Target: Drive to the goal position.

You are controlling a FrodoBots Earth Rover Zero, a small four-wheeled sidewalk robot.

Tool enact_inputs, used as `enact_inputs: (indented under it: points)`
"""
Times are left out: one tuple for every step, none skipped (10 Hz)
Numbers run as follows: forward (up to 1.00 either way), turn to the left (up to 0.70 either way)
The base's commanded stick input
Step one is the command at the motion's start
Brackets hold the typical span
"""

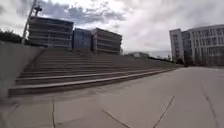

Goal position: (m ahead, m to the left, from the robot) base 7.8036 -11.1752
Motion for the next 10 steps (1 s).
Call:
enact_inputs:
  points:
    - [0.7, 0.01]
    - [0.7, 0.01]
    - [0.7, -0.18]
    - [0.7, -0.34]
    - [0.7, -0.34]
    - [0.7, -0.34]
    - [0.7, -0.34]
    - [0.7, -0.34]
    - [0.7, -0.21]
    - [0.7, 0.01]
